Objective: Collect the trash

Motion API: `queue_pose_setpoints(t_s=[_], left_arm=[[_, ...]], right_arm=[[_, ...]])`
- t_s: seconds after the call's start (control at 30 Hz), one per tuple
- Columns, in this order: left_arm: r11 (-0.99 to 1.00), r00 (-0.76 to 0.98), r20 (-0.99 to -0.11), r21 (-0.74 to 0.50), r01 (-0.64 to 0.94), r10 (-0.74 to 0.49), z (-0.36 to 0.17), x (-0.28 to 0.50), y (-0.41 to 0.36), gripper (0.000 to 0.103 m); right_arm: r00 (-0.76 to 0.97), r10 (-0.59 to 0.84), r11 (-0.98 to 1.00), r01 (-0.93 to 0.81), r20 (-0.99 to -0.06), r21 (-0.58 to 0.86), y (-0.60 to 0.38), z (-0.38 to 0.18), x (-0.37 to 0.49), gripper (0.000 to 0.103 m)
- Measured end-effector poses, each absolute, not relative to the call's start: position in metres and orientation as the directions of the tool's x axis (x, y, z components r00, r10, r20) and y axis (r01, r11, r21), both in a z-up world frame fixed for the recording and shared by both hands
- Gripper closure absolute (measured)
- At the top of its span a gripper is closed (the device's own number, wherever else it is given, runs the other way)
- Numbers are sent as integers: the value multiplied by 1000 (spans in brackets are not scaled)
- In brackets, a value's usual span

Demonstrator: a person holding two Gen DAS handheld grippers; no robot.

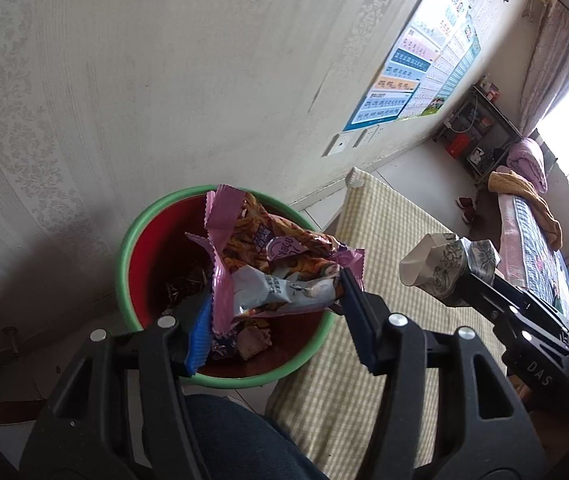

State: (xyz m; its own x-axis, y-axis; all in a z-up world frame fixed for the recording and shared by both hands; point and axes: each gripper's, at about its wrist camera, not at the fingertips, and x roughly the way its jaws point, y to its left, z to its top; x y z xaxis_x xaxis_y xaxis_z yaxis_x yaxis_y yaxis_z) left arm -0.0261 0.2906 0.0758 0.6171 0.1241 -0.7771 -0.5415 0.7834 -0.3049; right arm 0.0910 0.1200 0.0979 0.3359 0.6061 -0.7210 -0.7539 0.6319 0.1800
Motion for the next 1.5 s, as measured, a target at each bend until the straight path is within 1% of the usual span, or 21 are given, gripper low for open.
queue_pose_setpoints(t_s=[0.27, 0.53, 0.67, 0.73, 0.77, 0.8, 0.83, 0.9, 1.0, 1.27, 1.5], left_arm=[[736, 596, -787, -307, -604, 161, 66, -44, 326, 48], [713, 562, -803, -276, -645, 197, 54, -49, 344, 48], [701, 550, -812, -276, -658, 196, 48, -48, 350, 46], [690, 546, -814, -279, -668, 200, 46, -48, 353, 40], [686, 546, -813, -281, -671, 201, 45, -49, 354, 38], [683, 547, -813, -283, -673, 203, 45, -50, 355, 33], [681, 547, -811, -283, -675, 205, 45, -51, 355, 27], [678, 551, -807, -285, -677, 211, 46, -51, 355, 19], [678, 556, -802, -284, -678, 220, 51, -52, 352, 12], [707, 585, -782, -288, -646, 215, 69, -48, 329, 6], [773, 622, -766, -294, -562, 162, 81, -28, 275, 6]], right_arm=[[288, 614, 575, -801, -735, 166, 172, 88, 80, 63], [250, 595, 550, -820, -764, 160, 205, 66, 78, 62], [233, 580, 542, -826, -781, 157, 216, 54, 79, 62], [229, 572, 543, -826, -787, 154, 218, 51, 80, 58], [229, 571, 544, -825, -788, 154, 217, 50, 80, 54], [231, 570, 546, -824, -788, 153, 217, 49, 81, 49], [233, 569, 549, -822, -789, 153, 216, 49, 81, 48], [235, 567, 554, -819, -789, 154, 212, 50, 82, 43], [245, 562, 563, -813, -790, 148, 206, 53, 82, 40], [289, 562, 598, -789, -775, 140, 175, 71, 81, 35], [354, 551, 663, -736, -755, 139, 118, 87, 82, 32]])
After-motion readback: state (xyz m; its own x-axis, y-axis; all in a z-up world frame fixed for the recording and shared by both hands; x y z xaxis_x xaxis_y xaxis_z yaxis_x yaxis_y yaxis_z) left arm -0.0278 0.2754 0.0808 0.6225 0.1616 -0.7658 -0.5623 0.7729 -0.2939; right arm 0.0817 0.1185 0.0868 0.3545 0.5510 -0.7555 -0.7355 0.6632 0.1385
